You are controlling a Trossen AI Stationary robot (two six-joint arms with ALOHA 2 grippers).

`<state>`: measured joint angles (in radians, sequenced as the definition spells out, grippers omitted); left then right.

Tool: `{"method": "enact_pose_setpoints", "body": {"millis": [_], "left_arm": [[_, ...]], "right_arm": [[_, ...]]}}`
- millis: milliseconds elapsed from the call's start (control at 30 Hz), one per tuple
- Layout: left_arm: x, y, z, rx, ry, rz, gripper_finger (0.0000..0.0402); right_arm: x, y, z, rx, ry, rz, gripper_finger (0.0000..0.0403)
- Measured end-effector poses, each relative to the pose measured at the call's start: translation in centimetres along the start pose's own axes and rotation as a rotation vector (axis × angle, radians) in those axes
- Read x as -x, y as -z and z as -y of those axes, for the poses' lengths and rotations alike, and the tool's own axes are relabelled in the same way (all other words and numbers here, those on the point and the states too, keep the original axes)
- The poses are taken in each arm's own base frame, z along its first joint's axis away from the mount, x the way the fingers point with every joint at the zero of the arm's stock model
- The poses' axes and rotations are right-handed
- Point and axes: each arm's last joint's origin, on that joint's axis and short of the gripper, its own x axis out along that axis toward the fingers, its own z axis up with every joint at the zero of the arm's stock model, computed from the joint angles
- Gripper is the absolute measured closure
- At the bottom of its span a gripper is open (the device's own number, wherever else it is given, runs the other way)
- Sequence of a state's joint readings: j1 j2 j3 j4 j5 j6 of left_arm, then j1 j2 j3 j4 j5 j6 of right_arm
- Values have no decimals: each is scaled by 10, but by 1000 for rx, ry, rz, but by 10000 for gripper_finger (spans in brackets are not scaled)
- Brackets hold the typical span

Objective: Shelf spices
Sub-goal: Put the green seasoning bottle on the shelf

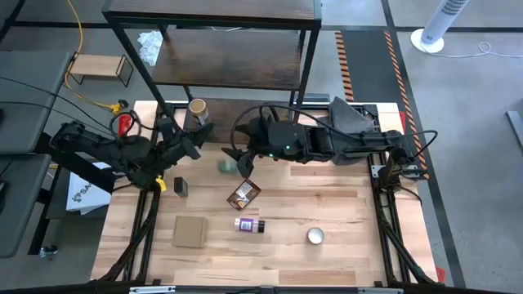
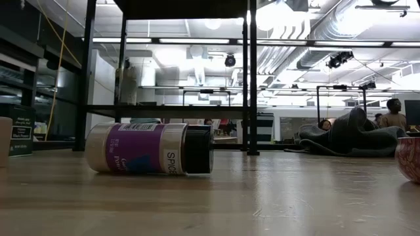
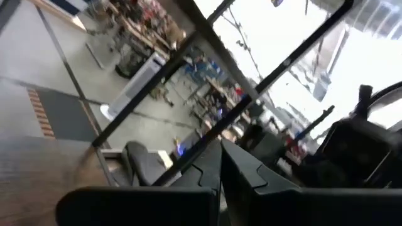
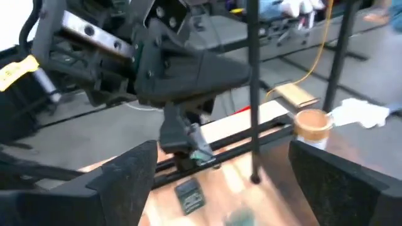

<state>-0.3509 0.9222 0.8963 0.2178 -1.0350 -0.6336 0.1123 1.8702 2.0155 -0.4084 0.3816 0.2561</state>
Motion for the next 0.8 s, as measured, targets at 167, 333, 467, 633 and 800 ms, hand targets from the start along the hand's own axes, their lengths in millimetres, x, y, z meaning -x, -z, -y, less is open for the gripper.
{"method": "enact_pose_setpoints", "body": {"millis": [167, 333, 467, 633, 800], "left_arm": [[2, 10, -7, -65, -15, -95, 401], [5, 21, -17, -71, -60, -184, 401], [8, 26, -23, -75, -81, -259, 401], [11, 34, -30, -112, -50, -433, 397], [16, 42, -36, -144, -20, -636, 346]], "right_arm": [[1, 6, 11, 57, 88, -77, 85], [8, 6, 16, 84, 111, -121, 100], [7, 13, 17, 111, 116, -184, 100], [9, 19, 19, 137, 125, -251, 100], [11, 25, 21, 162, 133, -315, 100]]}}
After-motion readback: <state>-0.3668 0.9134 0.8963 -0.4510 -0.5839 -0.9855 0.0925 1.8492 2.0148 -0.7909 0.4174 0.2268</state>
